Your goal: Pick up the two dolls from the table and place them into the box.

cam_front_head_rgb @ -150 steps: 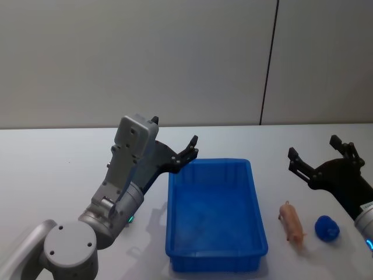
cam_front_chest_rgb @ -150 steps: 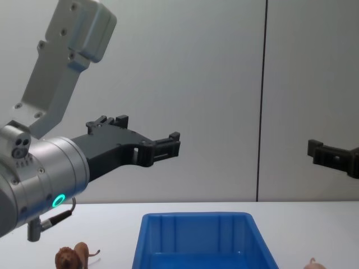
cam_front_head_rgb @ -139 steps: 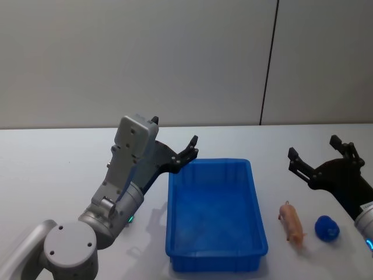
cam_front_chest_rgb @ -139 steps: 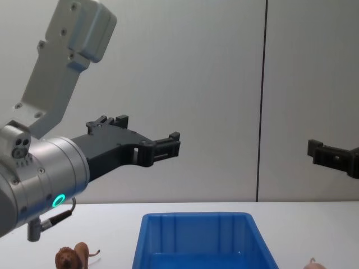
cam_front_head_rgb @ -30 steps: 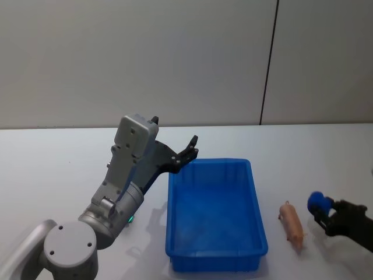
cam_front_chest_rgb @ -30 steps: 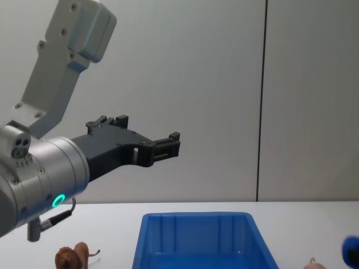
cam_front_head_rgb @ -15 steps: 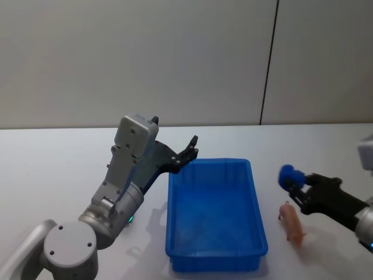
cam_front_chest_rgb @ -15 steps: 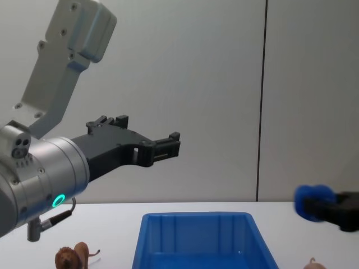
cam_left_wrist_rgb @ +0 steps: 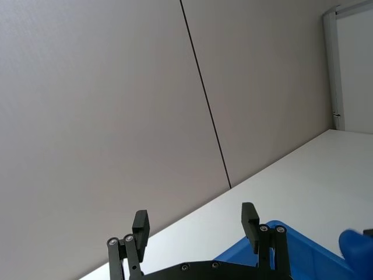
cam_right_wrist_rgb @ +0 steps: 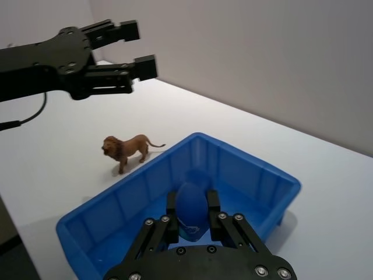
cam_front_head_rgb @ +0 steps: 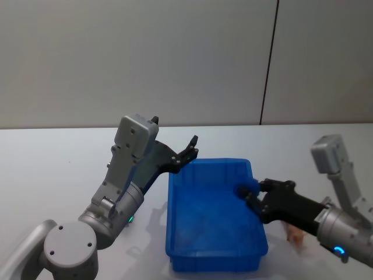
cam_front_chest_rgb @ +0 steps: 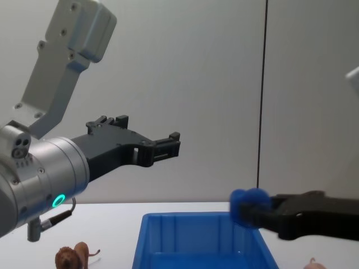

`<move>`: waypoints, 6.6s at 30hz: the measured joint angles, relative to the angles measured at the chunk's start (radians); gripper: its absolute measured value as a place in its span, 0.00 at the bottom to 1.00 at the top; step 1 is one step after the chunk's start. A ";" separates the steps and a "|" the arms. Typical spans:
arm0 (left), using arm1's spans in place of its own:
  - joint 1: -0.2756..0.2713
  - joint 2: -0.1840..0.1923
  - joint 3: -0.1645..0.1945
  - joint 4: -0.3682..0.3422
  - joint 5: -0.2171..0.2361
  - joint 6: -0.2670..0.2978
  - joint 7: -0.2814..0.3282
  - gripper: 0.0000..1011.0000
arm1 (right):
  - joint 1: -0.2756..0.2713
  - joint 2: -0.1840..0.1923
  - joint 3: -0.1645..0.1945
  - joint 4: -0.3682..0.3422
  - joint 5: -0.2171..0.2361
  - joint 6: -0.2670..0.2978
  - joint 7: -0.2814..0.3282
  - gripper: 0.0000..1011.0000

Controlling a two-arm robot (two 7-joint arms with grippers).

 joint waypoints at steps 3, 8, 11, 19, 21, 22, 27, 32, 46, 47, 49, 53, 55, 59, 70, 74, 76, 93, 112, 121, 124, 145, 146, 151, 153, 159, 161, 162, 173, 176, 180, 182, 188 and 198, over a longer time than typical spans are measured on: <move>0.000 0.000 0.000 0.000 0.000 0.000 0.000 0.99 | 0.004 -0.011 -0.014 0.004 -0.010 0.005 0.010 0.33; 0.000 0.000 0.000 0.000 0.000 0.000 0.000 0.99 | 0.010 -0.024 -0.031 0.012 -0.022 0.012 0.017 0.48; 0.000 0.000 0.000 0.000 0.000 0.000 0.000 0.99 | 0.012 -0.027 -0.034 0.016 -0.026 0.013 0.017 0.59; 0.000 0.000 0.000 0.000 0.000 0.000 0.000 0.99 | 0.020 -0.029 -0.035 0.033 -0.027 0.010 0.002 0.82; 0.000 0.000 0.000 0.000 0.000 0.000 0.000 0.99 | 0.021 -0.025 -0.031 0.036 -0.023 0.006 -0.005 0.87; 0.000 0.000 0.000 0.000 0.000 0.000 0.000 0.99 | 0.021 -0.023 -0.029 0.036 -0.021 0.005 -0.007 0.91; 0.000 0.000 0.000 0.000 0.000 0.000 0.000 0.99 | 0.015 -0.009 -0.015 0.037 -0.003 0.001 -0.035 0.99; 0.000 0.000 0.000 0.000 0.000 0.000 0.000 0.99 | 0.001 0.010 0.001 0.032 0.016 0.001 -0.067 0.99; 0.000 0.000 0.000 0.000 0.000 0.000 0.000 0.99 | -0.068 0.076 0.045 0.010 0.068 0.047 -0.171 0.99; 0.000 0.000 0.000 0.000 0.000 0.000 0.000 0.99 | -0.075 0.081 0.047 0.009 0.071 0.054 -0.179 0.99; 0.000 0.000 0.000 0.000 0.000 0.000 0.000 0.99 | -0.084 0.088 0.050 0.009 0.073 0.063 -0.189 0.99; 0.000 0.000 0.000 0.000 0.000 0.000 0.000 0.99 | -0.097 0.099 0.054 0.010 0.072 0.078 -0.202 0.99; 0.000 0.000 0.000 0.000 0.000 0.000 0.000 0.99 | -0.101 0.104 0.055 0.012 0.069 0.084 -0.205 0.99; 0.000 0.000 0.000 0.000 0.000 0.000 0.000 0.99 | -0.110 0.111 0.055 0.019 0.056 0.100 -0.207 0.99; 0.000 0.000 0.000 0.000 0.000 0.000 0.000 0.99 | -0.109 0.105 0.040 0.049 0.036 0.137 -0.194 0.99; 0.000 0.000 0.000 0.000 0.000 0.000 0.000 0.99 | -0.102 0.096 0.033 0.063 0.032 0.145 -0.190 0.94; 0.000 0.000 0.000 0.000 0.000 0.000 0.000 0.99 | -0.097 0.091 0.030 0.070 0.029 0.149 -0.188 0.89; 0.000 0.000 0.000 0.000 0.000 0.000 0.000 0.99 | -0.078 0.070 0.015 0.095 0.010 0.129 -0.199 0.42; 0.000 0.000 0.000 0.000 0.000 0.000 0.000 0.99 | -0.074 0.072 0.016 -0.001 -0.035 0.008 -0.225 0.36; 0.000 0.000 0.000 0.000 0.000 0.000 0.000 0.99 | -0.049 0.061 0.010 -0.057 -0.045 -0.024 -0.169 0.37; 0.000 0.000 0.000 0.000 0.000 0.000 0.000 0.99 | -0.036 0.052 0.003 -0.067 -0.047 -0.022 -0.139 0.37; 0.000 0.000 0.000 0.000 0.000 0.000 0.000 0.99 | 0.044 -0.011 -0.044 -0.028 -0.089 0.042 -0.021 0.78; 0.000 0.000 0.000 0.000 0.000 0.000 0.000 0.99 | 0.045 -0.011 -0.044 -0.026 -0.088 0.043 -0.023 0.82; 0.000 0.000 0.000 0.000 0.000 0.000 0.000 0.99 | 0.043 -0.002 -0.037 -0.026 -0.073 0.043 -0.038 0.93; 0.000 0.000 0.000 0.000 0.000 0.000 0.000 0.99 | 0.035 0.008 -0.030 -0.028 -0.061 0.043 -0.049 0.99; 0.000 0.000 0.000 0.000 0.000 0.000 0.000 0.99 | 0.008 0.039 -0.009 -0.041 -0.026 0.042 -0.074 0.99; 0.000 0.000 0.000 0.000 0.000 0.000 0.000 0.99 | -0.007 0.054 0.001 -0.046 -0.006 0.040 -0.087 0.99; 0.000 0.000 0.000 0.000 0.000 0.000 0.000 0.99 | -0.017 0.064 0.008 -0.050 0.006 0.038 -0.094 0.99; 0.002 0.000 -0.001 -0.001 0.001 0.004 0.003 0.99 | -0.076 0.120 0.042 -0.069 0.074 0.025 -0.131 0.99; 0.009 0.004 -0.002 -0.008 0.002 0.015 0.019 0.99 | -0.085 0.128 0.048 -0.072 0.084 0.023 -0.137 0.99; 0.019 0.010 -0.005 -0.019 0.001 0.030 0.042 0.99 | -0.095 0.138 0.053 -0.076 0.097 0.021 -0.143 0.99; 0.032 0.017 -0.007 -0.030 -0.004 0.043 0.061 0.99 | -0.097 0.141 0.055 -0.077 0.100 0.020 -0.145 0.99; 0.076 0.045 -0.016 -0.071 -0.040 0.084 0.126 0.99 | -0.106 0.149 0.060 -0.079 0.110 0.018 -0.150 0.99; 0.156 0.096 -0.033 -0.119 -0.117 0.127 0.213 0.99 | -0.112 0.155 0.064 -0.082 0.117 0.017 -0.154 0.99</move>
